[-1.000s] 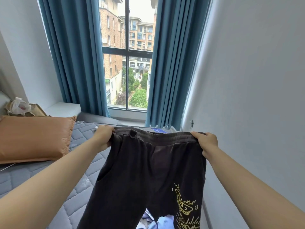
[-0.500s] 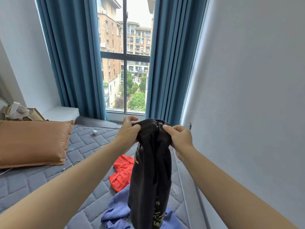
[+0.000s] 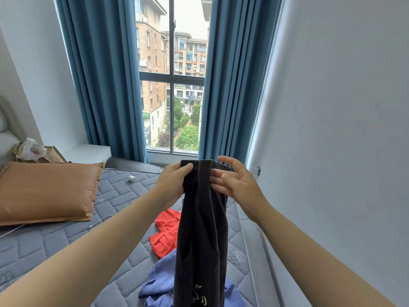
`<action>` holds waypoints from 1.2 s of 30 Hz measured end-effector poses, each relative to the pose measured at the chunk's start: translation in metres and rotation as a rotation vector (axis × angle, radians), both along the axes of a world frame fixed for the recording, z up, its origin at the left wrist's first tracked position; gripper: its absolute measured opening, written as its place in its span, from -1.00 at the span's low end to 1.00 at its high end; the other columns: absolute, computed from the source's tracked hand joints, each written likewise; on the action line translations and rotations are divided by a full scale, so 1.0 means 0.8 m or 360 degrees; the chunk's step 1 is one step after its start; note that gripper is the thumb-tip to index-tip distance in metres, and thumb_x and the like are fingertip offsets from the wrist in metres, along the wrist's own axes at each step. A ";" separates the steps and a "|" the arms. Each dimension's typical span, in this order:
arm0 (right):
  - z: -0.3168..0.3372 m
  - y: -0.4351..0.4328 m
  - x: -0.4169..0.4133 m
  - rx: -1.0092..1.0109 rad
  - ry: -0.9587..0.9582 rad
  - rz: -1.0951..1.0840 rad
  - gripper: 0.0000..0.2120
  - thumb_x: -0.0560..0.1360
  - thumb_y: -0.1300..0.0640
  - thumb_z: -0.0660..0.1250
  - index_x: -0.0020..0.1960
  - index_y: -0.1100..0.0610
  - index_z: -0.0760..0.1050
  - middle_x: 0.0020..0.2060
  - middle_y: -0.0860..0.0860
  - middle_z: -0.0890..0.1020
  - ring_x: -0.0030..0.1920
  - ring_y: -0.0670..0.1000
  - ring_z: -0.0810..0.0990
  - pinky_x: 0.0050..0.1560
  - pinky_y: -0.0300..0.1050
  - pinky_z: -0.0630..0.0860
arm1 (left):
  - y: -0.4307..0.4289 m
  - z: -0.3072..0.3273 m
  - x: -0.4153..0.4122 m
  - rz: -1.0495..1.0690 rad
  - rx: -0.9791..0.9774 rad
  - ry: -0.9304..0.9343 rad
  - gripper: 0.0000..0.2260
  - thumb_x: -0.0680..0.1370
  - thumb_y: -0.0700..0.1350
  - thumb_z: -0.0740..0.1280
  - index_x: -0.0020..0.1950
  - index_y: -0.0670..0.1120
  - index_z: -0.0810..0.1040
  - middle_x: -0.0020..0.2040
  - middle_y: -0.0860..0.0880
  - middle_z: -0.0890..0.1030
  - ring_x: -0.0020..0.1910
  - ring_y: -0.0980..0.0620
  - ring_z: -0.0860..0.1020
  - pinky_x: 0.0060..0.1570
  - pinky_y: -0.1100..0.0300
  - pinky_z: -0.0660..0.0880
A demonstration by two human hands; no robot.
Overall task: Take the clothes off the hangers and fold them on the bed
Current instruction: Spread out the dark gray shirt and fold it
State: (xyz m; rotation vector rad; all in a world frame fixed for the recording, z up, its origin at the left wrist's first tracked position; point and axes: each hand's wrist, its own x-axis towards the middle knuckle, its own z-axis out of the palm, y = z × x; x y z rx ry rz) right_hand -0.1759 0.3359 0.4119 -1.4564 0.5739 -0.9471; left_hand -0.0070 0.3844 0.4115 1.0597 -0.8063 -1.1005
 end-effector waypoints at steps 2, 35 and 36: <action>-0.001 -0.003 -0.002 -0.0275 0.0153 -0.0038 -0.59 0.55 0.41 0.25 0.34 0.11 0.41 -0.01 0.14 0.68 -0.02 0.06 0.70 -0.01 -0.17 0.62 | 0.003 0.002 0.000 -0.0047 -0.0001 0.0004 -0.79 0.65 -0.24 0.14 0.13 -0.27 0.54 -0.06 -0.20 0.63 -0.16 -0.04 0.63 -0.17 0.13 0.62; 0.024 -0.050 -0.050 -0.1067 0.1070 -0.0122 -0.82 0.40 -0.01 0.50 -0.18 0.07 0.58 -0.26 -0.02 0.64 -0.18 -0.03 0.61 -0.04 -0.05 0.58 | 0.025 0.039 0.070 0.0042 -0.0114 -0.1920 -0.83 0.62 -0.22 0.20 0.14 -0.06 0.52 -0.02 -0.03 0.61 0.00 -0.02 0.56 0.09 0.05 0.50; 0.024 -0.046 -0.046 -0.1119 0.1040 -0.0154 -0.82 0.40 0.00 0.50 -0.20 0.07 0.56 -0.28 -0.02 0.63 -0.20 -0.02 0.60 -0.08 -0.06 0.58 | 0.025 0.037 0.074 0.0042 -0.0080 -0.1978 -0.83 0.62 -0.23 0.20 0.15 -0.06 0.51 -0.02 -0.01 0.60 0.01 -0.02 0.55 0.08 0.06 0.49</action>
